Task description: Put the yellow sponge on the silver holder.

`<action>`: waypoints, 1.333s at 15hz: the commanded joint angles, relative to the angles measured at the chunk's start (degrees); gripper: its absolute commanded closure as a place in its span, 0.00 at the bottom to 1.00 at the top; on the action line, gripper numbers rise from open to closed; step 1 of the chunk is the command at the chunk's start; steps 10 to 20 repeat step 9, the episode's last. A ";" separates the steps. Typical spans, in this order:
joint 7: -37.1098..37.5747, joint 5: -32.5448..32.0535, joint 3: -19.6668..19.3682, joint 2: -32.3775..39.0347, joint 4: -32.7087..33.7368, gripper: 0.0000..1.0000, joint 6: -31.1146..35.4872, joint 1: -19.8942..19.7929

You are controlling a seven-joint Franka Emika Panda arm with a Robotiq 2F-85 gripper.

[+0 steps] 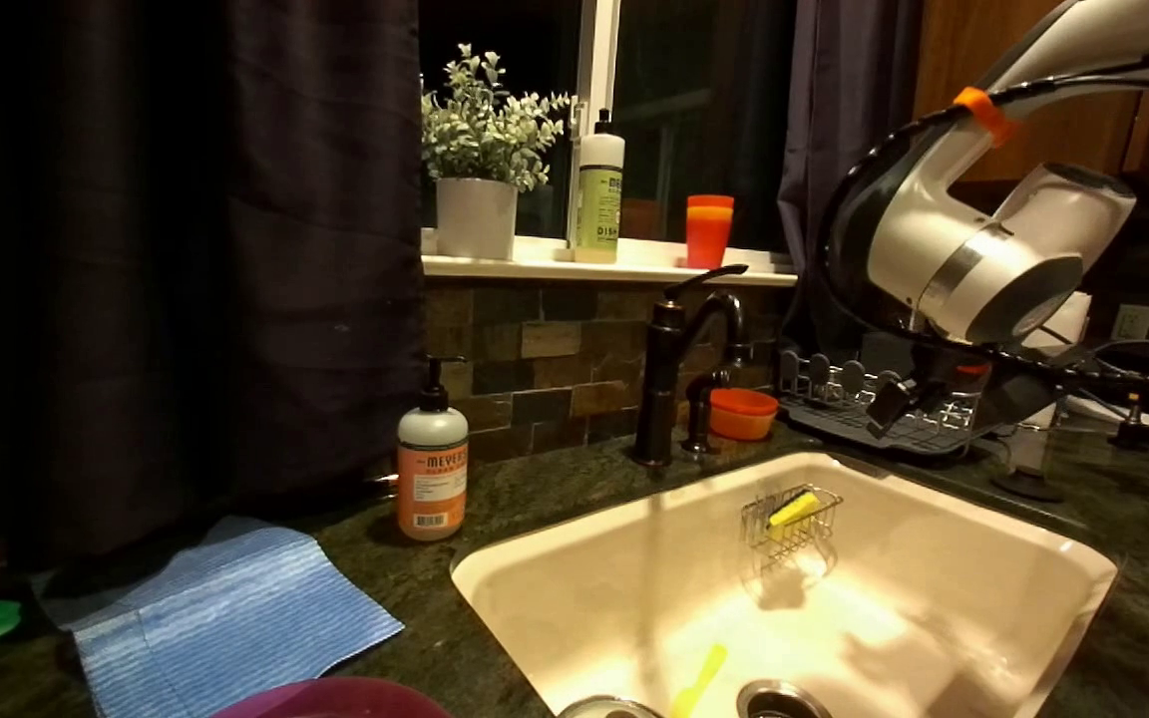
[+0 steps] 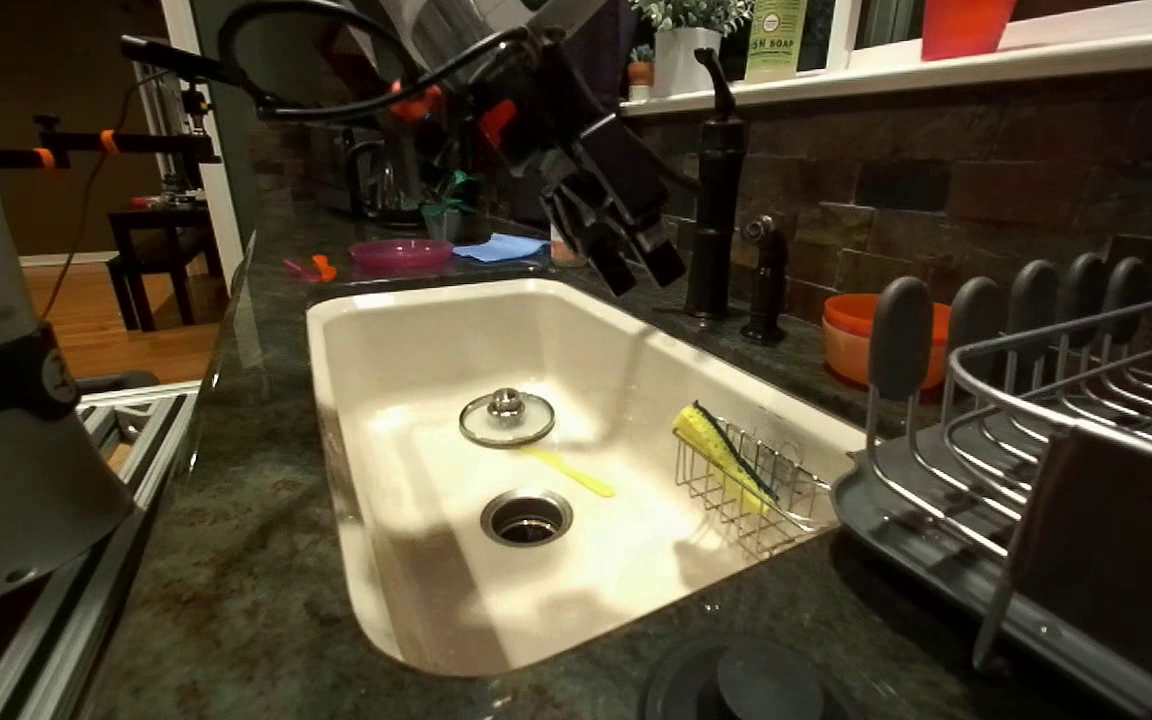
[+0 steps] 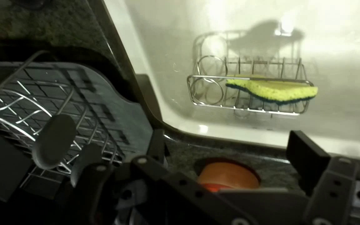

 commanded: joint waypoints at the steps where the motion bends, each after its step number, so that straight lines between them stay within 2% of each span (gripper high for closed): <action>1: -0.81 0.31 0.01 -1.27 0.29 0.00 0.00 -0.04; 20: -0.68 0.23 -0.06 -0.22 0.26 0.00 0.00 -0.12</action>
